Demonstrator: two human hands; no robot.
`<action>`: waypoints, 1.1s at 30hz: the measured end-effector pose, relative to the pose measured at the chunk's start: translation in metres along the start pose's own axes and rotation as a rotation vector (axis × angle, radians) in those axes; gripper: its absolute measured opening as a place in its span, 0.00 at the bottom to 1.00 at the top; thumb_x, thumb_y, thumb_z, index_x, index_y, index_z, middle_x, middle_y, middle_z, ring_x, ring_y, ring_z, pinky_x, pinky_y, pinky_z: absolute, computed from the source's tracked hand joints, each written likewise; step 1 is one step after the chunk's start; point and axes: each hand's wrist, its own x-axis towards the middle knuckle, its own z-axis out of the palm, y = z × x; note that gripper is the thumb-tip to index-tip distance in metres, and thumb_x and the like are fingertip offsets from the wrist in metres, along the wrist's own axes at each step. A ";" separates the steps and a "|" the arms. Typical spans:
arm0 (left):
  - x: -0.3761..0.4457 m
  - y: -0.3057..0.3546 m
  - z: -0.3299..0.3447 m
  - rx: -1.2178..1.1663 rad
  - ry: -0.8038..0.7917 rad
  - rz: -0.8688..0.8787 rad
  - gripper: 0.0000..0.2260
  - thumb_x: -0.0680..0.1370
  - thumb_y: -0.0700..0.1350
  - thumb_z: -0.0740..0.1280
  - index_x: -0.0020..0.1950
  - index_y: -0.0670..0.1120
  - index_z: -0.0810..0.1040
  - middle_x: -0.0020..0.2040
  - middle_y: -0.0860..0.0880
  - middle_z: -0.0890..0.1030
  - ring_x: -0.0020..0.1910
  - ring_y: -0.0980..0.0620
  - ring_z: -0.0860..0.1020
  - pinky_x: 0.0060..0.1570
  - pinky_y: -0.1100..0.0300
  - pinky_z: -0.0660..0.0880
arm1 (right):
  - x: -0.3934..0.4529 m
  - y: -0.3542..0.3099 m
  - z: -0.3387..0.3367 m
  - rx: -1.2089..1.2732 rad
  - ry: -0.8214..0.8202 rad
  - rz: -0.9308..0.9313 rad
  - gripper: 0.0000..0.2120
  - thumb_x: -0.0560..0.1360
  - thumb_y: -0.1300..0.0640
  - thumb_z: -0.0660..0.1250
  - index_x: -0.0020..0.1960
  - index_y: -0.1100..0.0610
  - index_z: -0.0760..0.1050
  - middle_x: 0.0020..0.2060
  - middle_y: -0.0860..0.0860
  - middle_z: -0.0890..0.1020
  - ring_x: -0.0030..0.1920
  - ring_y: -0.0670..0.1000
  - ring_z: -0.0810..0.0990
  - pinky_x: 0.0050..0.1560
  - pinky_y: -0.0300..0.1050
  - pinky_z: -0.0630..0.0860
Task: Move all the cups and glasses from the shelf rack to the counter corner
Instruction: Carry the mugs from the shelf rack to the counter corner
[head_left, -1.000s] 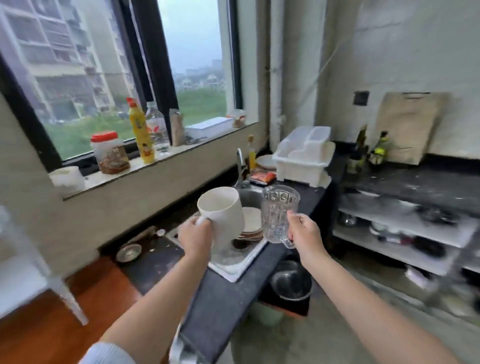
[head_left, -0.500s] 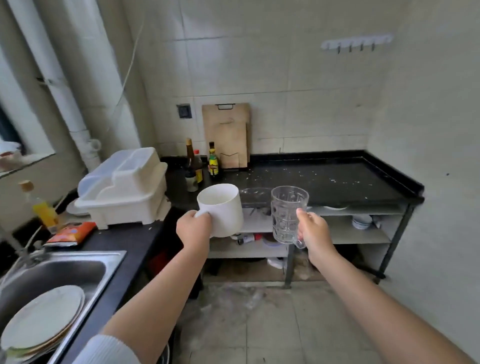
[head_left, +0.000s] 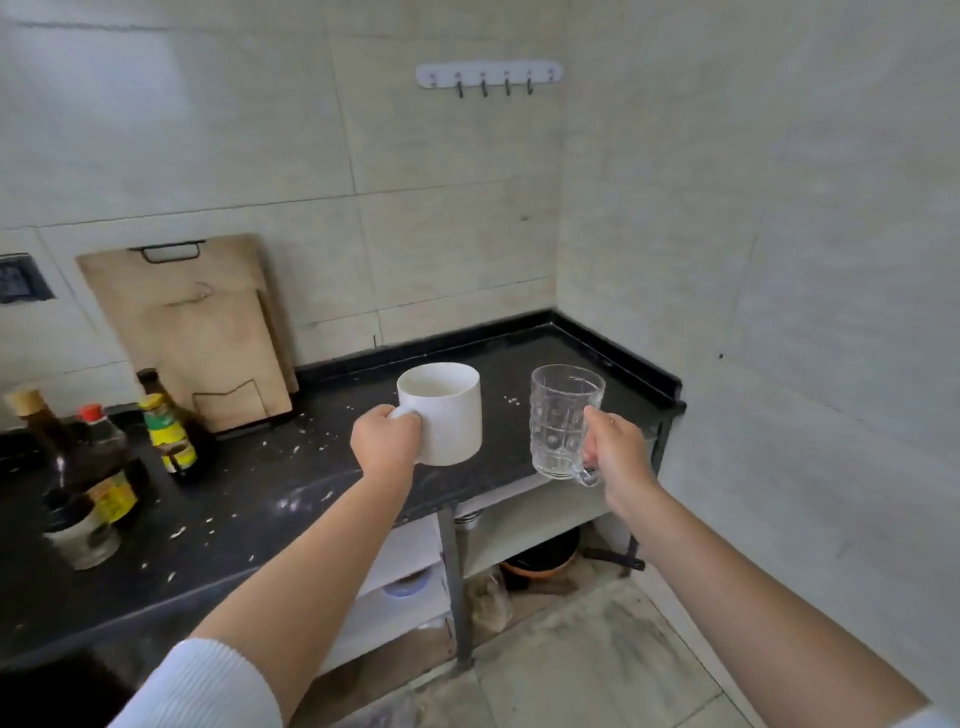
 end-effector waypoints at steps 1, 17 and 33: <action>0.012 0.001 0.017 -0.002 -0.018 -0.002 0.15 0.70 0.33 0.59 0.25 0.45 0.65 0.27 0.48 0.67 0.28 0.52 0.64 0.27 0.62 0.62 | 0.017 0.000 -0.002 0.000 0.002 0.008 0.19 0.77 0.55 0.57 0.28 0.56 0.62 0.25 0.51 0.66 0.26 0.49 0.63 0.31 0.42 0.60; 0.207 0.018 0.334 0.014 -0.225 -0.271 0.16 0.75 0.44 0.63 0.28 0.44 0.66 0.31 0.48 0.69 0.30 0.52 0.67 0.35 0.59 0.66 | 0.389 0.013 -0.034 0.167 -0.147 0.379 0.07 0.76 0.59 0.59 0.43 0.61 0.74 0.17 0.48 0.80 0.40 0.51 0.75 0.53 0.49 0.64; 0.428 -0.009 0.517 -0.158 -0.276 -0.669 0.18 0.77 0.39 0.61 0.67 0.35 0.68 0.59 0.38 0.75 0.54 0.41 0.73 0.57 0.48 0.72 | 0.656 0.037 0.075 0.087 -0.150 0.543 0.12 0.75 0.64 0.64 0.57 0.68 0.74 0.44 0.58 0.79 0.58 0.59 0.77 0.68 0.53 0.67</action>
